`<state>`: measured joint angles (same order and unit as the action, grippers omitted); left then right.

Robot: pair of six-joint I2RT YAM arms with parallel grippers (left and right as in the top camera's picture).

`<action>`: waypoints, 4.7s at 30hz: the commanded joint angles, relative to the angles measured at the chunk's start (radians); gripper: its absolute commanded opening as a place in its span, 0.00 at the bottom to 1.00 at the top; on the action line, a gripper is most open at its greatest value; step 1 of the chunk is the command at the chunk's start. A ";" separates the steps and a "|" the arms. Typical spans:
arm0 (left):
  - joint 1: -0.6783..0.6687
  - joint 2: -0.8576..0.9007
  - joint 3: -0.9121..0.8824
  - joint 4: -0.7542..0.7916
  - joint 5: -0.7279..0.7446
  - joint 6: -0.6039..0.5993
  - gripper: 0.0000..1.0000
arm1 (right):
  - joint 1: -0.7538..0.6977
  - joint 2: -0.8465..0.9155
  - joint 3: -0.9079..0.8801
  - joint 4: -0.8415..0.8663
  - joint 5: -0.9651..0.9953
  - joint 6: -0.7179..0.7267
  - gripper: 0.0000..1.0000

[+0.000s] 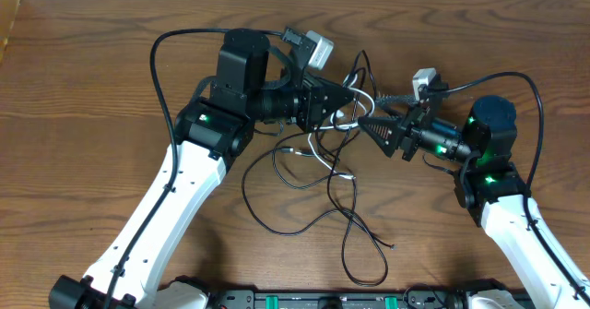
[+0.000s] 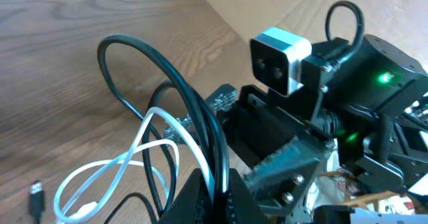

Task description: Untangle cables

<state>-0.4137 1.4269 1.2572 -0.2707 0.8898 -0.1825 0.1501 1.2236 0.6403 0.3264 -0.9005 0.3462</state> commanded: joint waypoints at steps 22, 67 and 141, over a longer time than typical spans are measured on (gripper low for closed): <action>-0.098 -0.003 0.009 0.027 -0.388 0.031 0.07 | 0.024 -0.006 0.006 0.007 -0.021 -0.063 0.01; 0.024 -0.003 0.009 -0.031 -0.253 -0.141 0.07 | -0.067 -0.006 0.006 0.081 -0.097 0.109 0.88; 0.496 -0.004 0.009 0.103 0.053 -0.124 0.07 | -0.071 -0.006 0.006 -0.642 1.052 0.111 0.99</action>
<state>-0.0563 1.4292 1.2568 -0.1497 0.9554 -0.3134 0.1322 1.2217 0.6403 -0.2825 0.0547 0.4614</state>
